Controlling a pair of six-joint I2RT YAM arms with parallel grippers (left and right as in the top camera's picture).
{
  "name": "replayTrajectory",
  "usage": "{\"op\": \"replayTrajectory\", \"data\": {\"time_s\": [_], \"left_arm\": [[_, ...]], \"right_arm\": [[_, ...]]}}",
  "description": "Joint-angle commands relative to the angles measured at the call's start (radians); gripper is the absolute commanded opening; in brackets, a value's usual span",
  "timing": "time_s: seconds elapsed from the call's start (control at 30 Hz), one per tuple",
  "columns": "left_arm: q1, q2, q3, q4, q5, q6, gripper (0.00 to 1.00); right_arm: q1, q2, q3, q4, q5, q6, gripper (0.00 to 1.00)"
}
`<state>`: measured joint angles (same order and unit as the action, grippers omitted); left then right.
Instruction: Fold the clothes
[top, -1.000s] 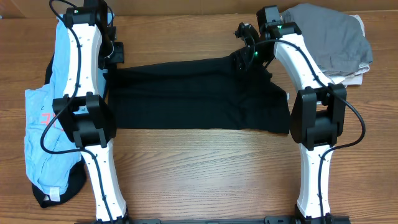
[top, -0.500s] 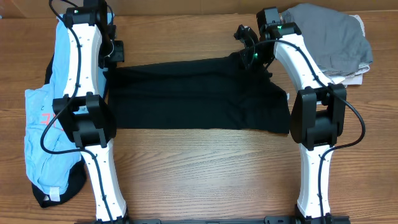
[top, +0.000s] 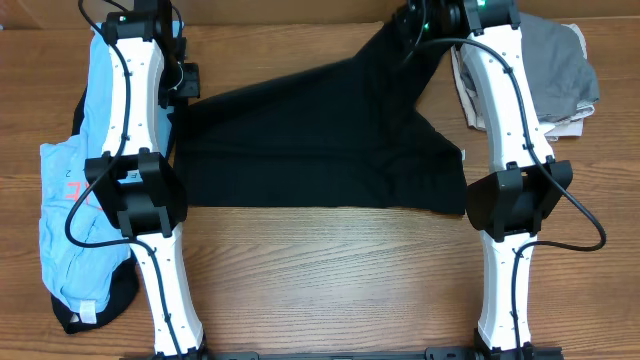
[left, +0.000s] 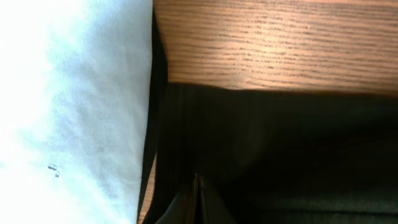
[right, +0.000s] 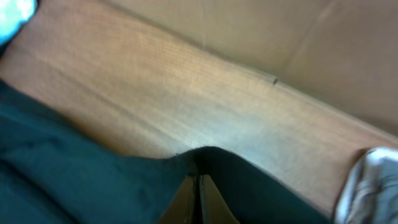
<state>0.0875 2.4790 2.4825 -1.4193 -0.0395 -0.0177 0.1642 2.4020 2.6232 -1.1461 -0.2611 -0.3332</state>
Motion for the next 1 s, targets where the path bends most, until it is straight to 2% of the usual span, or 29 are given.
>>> {"op": "replayTrajectory", "data": {"time_s": [0.0,0.23,0.5,0.67,0.83,0.97], "left_arm": [[0.004,0.005,0.022,0.008,0.006,0.018,0.04],[0.005,0.004,0.057,-0.066,0.002,0.019,0.04],[0.005,0.004,0.12,-0.217,-0.002,0.018,0.04],[0.005,0.004,0.12,-0.262,-0.053,0.018,0.04],[0.013,0.004,0.12,-0.27,-0.07,0.018,0.04],[0.023,0.004,0.12,-0.27,-0.076,0.022,0.04]], "right_arm": [[-0.003,-0.014,0.028,-0.002,0.025,0.011,0.04],[-0.003,-0.043,0.043,-0.129,0.044,0.031,0.04],[-0.003,-0.154,0.063,-0.367,0.136,0.202,0.04],[-0.008,-0.203,0.06,-0.548,0.159,0.278,0.04],[-0.005,-0.265,-0.051,-0.548,0.125,0.393,0.04],[0.004,-0.332,-0.304,-0.548,0.118,0.417,0.04]]}}
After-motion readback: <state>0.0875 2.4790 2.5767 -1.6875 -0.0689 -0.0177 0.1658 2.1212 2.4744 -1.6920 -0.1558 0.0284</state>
